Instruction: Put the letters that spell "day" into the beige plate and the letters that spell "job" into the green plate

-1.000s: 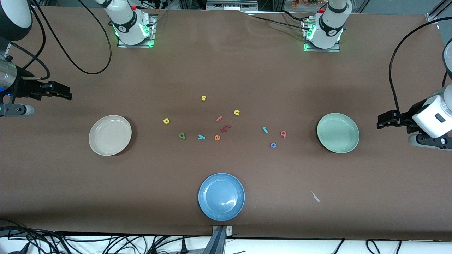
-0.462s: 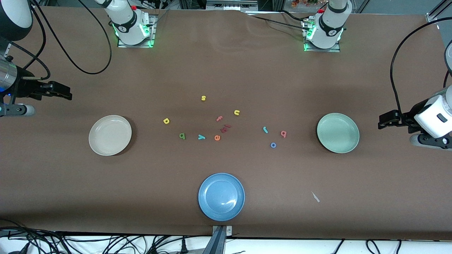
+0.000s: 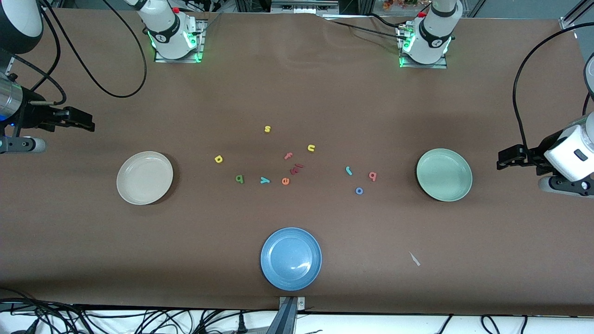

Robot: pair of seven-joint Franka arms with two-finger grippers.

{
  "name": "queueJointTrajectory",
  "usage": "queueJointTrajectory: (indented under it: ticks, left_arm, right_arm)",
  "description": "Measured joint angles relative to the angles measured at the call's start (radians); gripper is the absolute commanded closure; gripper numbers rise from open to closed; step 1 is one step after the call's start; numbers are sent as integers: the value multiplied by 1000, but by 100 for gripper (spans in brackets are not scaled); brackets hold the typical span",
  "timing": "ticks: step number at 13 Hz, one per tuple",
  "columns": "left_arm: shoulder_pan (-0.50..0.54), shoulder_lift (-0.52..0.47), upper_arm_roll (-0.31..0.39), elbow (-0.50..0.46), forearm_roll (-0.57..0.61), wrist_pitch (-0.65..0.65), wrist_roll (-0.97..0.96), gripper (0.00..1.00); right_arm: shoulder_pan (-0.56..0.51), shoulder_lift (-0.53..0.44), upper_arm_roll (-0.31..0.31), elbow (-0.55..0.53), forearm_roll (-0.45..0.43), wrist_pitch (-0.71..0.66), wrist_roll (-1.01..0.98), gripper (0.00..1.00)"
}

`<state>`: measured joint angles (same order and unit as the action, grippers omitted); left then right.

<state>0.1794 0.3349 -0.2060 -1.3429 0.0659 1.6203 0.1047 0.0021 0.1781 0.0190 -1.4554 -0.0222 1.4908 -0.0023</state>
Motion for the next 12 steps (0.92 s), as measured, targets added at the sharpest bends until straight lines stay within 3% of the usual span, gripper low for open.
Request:
queueJointTrajectory:
  ticks: [12]
  left_arm:
    - [-50, 2, -2, -28, 0, -22, -17, 0]
  right_arm:
    - [0, 0, 0, -1, 0, -1, 0, 0]
